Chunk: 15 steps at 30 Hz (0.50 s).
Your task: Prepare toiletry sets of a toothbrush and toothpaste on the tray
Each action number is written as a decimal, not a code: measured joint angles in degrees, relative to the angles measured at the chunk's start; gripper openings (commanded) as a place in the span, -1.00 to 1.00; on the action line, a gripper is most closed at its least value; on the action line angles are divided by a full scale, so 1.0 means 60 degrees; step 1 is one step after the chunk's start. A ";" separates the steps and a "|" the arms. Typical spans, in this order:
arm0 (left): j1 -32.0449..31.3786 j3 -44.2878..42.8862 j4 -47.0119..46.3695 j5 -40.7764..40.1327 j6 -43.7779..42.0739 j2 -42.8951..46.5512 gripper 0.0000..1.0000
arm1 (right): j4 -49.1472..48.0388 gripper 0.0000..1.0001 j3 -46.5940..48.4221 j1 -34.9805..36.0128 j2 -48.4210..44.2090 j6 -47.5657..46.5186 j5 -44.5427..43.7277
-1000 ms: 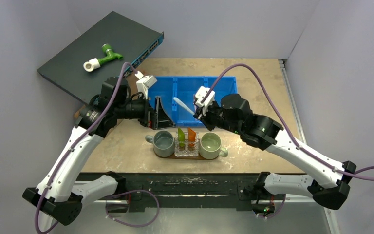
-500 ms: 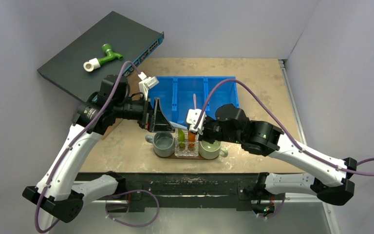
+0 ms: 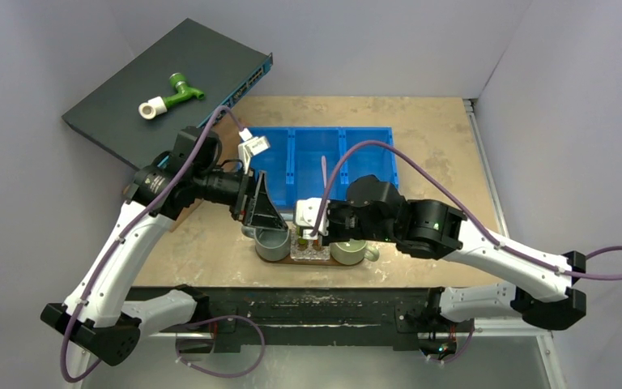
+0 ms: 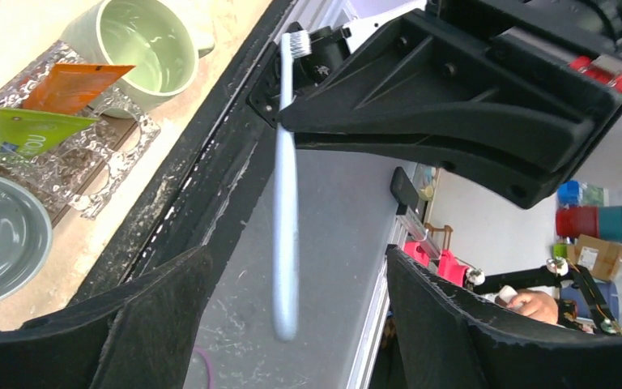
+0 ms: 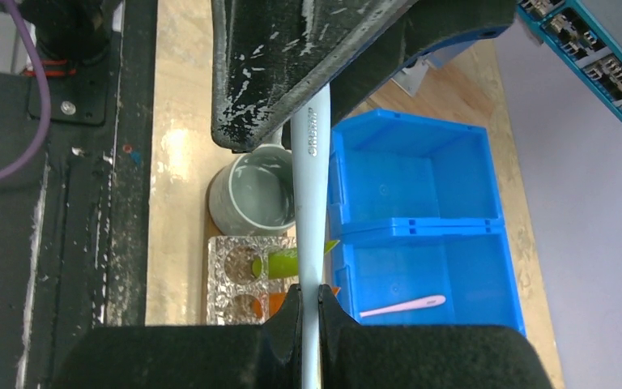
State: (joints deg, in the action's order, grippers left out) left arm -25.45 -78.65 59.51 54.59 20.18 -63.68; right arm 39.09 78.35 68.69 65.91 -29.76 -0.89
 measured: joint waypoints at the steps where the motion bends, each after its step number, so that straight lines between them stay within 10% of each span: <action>1: 0.0000 0.0000 0.0000 0.0091 -0.0015 0.0004 0.46 | 0.0062 -1.00 0.0066 0.0066 0.0087 -0.0080 -0.0066; 15: 0.0000 0.0656 -0.0033 0.0627 -0.0047 0.0240 -0.61 | 0.0393 -1.00 0.0401 0.0725 0.0703 -0.0798 -0.0976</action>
State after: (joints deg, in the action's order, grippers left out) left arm -25.45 -74.72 59.31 58.35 19.90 -62.24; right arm 41.45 80.75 73.03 70.13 -34.54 -6.74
